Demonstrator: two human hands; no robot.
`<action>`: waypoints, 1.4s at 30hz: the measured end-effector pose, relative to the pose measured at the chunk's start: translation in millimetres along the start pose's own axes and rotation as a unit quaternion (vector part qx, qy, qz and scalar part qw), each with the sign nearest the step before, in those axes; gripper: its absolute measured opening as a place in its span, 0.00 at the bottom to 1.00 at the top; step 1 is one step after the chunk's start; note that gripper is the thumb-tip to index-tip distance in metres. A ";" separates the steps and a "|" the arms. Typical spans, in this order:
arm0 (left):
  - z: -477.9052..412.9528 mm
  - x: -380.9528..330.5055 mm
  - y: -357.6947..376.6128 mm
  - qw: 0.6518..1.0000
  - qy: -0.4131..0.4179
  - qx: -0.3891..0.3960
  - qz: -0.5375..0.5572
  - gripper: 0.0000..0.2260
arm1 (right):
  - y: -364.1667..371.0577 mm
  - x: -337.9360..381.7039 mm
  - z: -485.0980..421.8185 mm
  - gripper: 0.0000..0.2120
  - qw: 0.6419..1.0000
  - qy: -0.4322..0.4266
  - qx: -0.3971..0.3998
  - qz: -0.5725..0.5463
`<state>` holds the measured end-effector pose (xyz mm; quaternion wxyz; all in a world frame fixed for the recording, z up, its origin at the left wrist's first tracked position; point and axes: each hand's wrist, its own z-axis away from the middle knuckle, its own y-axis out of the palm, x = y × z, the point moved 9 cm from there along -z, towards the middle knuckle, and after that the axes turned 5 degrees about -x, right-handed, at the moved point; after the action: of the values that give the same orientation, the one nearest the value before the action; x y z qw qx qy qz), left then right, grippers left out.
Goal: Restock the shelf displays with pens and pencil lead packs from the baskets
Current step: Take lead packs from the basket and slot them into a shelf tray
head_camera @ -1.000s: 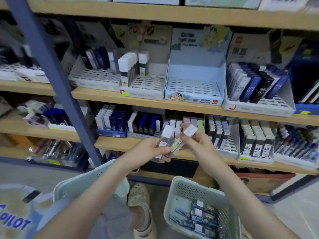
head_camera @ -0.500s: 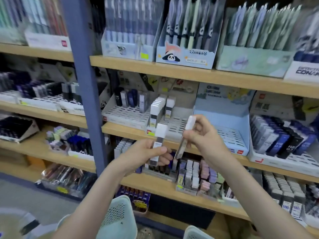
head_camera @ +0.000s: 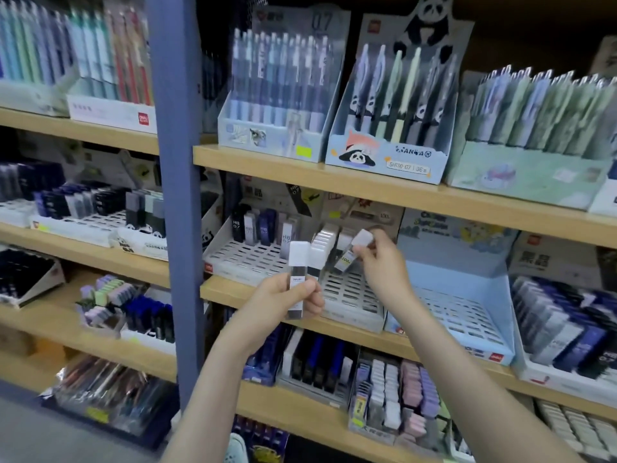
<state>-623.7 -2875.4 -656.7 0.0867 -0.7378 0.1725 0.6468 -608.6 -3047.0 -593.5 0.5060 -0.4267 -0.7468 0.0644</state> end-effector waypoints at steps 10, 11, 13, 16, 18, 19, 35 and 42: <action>-21.9 8.0 -6.1 0.999 -0.002 -0.001 0.049 0.06 | 16.4 -5.8 -19.0 0.09 0.996 -0.010 0.062 0.068; -23.1 8.9 -6.3 0.999 -0.002 -0.002 0.052 0.06 | 16.9 -5.9 -19.0 0.08 0.996 -0.017 0.059 0.066; -24.2 9.4 -7.0 0.998 -0.001 -0.002 0.058 0.06 | 17.5 -2.2 -18.4 0.06 0.995 -0.042 0.054 0.068; -23.8 10.1 -4.7 0.998 -0.003 0.005 0.057 0.06 | 23.3 9.0 -15.9 0.09 0.989 -0.097 0.073 0.089; -22.6 11.2 -0.6 0.999 -0.003 0.015 0.047 0.06 | 28.4 13.1 -12.2 0.14 0.981 -0.125 0.087 0.118; -21.9 11.7 1.4 0.999 -0.003 0.019 0.039 0.06 | 29.4 13.3 -11.3 0.14 0.979 -0.133 0.085 0.132; -9.0 8.8 27.1 0.996 -0.004 0.090 -0.018 0.07 | -0.6 26.0 15.9 0.16 0.989 -0.138 0.047 -0.034; -6.2 5.2 40.8 0.991 0.008 0.127 -0.047 0.06 | 17.0 29.8 45.2 0.05 0.955 -0.043 0.207 -0.209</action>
<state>-632.4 -2916.0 -657.0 0.2086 -0.7329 0.2193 0.6092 -639.2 -3000.2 -603.3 0.5530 -0.1438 -0.8106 0.1283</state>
